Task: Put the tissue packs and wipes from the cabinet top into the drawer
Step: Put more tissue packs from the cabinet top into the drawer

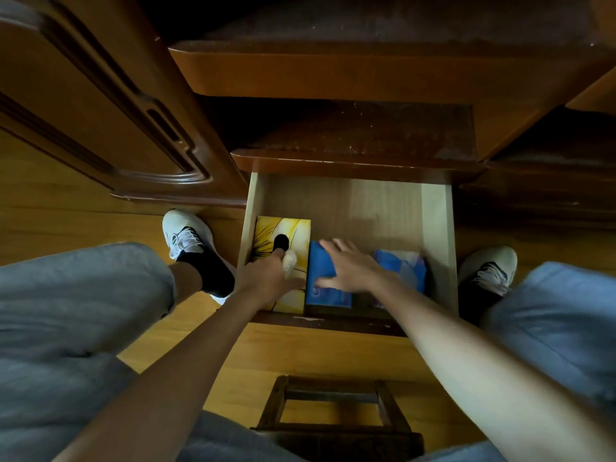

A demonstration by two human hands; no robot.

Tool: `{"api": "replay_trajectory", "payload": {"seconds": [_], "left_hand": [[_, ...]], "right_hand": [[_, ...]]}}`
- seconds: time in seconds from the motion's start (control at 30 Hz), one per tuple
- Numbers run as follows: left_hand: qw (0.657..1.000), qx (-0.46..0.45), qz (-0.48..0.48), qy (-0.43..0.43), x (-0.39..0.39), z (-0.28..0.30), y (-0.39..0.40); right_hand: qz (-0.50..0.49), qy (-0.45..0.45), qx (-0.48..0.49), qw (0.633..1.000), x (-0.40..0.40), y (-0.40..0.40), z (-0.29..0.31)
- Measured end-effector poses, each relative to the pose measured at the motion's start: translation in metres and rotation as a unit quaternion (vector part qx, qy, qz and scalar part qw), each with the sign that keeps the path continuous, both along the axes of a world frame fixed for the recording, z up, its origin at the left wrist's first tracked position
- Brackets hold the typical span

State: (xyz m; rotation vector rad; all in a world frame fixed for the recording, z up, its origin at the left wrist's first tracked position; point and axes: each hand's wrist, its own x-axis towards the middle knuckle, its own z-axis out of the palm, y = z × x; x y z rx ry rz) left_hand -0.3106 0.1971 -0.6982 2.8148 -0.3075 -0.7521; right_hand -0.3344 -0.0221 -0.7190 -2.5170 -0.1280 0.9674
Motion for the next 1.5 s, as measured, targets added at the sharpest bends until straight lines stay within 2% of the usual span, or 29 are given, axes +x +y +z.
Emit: {"api": "replay_trajectory", "payload": {"seconds": [0.2,0.33,0.47,0.63,0.67,0.77,0.83,0.9,0.97,1.0,1.13,1.23,1.3,1.37,1.43,1.5], "left_hand": [[0.994,-0.055,0.089,-0.027,-0.004,0.009,-0.005],[0.992,-0.088,0.076,-0.051,-0.005,0.020,-0.009],[0.992,-0.096,-0.003,-0.078,-0.007,0.024,-0.026],[0.989,-0.084,-0.054,-0.111,-0.013,0.025,-0.030],[0.987,-0.086,-0.056,-0.122,-0.013,0.026,-0.030],[0.982,-0.088,-0.095,-0.139,-0.011,0.024,-0.026],[0.981,-0.131,-0.078,-0.116,-0.010,0.024,-0.025],[0.975,-0.219,0.019,-0.039,-0.007,0.027,-0.026],[0.936,-0.318,0.138,0.057,0.000,0.027,-0.026],[0.926,-0.334,0.159,0.070,0.004,0.028,-0.025],[0.952,-0.284,0.115,0.022,0.019,0.031,-0.015],[0.957,-0.271,0.101,0.001,0.026,0.033,-0.013],[0.968,-0.212,0.073,-0.114,0.033,0.034,-0.009],[0.960,-0.135,0.097,-0.224,0.041,0.032,0.003],[0.958,-0.104,0.135,-0.230,0.047,0.027,0.019],[0.958,-0.134,0.178,-0.182,0.046,0.016,0.031]], "right_hand": [[-0.027,-0.021,0.027,0.999,-0.015,0.006,0.009],[-0.161,0.025,0.095,0.982,-0.012,0.006,0.019],[-0.324,-0.045,0.192,0.925,-0.010,0.009,0.030],[-0.407,0.034,0.317,0.856,-0.005,0.004,0.043],[-0.405,0.039,0.321,0.855,-0.005,0.004,0.045],[-0.332,0.024,0.266,0.905,-0.006,0.010,0.045],[-0.316,0.010,0.235,0.919,-0.005,0.014,0.041],[-0.311,-0.002,0.235,0.921,-0.003,0.012,0.041],[-0.288,0.007,0.249,0.925,-0.002,0.011,0.043],[-0.275,0.007,0.248,0.929,-0.002,0.011,0.043],[-0.272,-0.032,0.250,0.929,0.004,0.008,0.042],[-0.258,-0.024,0.245,0.934,0.016,0.003,0.042],[-0.299,-0.035,0.232,0.925,0.028,0.002,0.038],[-0.413,-0.072,0.204,0.885,0.044,0.006,0.031],[-0.474,-0.101,0.163,0.860,0.064,0.013,0.024],[-0.478,-0.093,0.153,0.860,0.082,0.025,0.017]]}}
